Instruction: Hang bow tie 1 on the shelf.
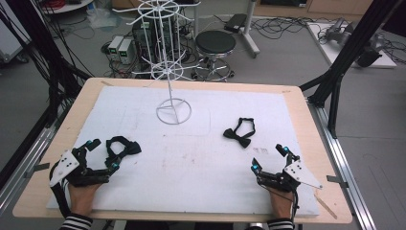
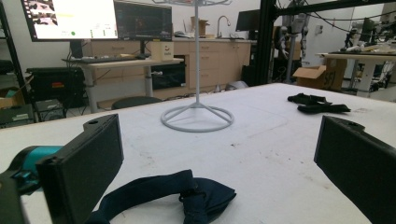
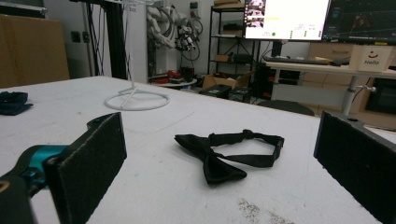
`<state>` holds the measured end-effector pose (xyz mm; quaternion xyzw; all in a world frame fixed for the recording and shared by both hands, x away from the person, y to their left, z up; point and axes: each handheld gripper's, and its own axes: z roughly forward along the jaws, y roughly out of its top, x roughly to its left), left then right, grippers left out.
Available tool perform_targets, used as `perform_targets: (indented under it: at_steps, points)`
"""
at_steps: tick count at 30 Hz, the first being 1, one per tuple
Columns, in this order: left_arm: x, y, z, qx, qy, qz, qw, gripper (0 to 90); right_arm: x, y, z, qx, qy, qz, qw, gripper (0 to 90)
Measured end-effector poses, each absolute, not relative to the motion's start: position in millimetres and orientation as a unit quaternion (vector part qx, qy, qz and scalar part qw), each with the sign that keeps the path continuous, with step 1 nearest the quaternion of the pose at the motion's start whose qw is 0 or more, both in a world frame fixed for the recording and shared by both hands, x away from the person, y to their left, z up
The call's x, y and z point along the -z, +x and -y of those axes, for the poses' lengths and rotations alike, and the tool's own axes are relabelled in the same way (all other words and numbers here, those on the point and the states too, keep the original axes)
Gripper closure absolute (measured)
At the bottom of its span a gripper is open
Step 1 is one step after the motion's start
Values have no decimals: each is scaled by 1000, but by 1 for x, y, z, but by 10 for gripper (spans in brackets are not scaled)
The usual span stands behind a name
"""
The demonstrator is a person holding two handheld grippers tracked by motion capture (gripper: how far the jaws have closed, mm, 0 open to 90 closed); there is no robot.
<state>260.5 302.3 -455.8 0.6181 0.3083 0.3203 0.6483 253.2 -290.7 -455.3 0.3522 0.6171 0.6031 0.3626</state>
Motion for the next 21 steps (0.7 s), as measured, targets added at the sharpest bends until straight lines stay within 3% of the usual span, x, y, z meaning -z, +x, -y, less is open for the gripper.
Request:
perform_targets:
  at_steps: [21]
  points:
    - [412, 282, -296, -278, 703, -298, 583, 18, 455, 253, 291, -605, 355, -615, 360, 16]
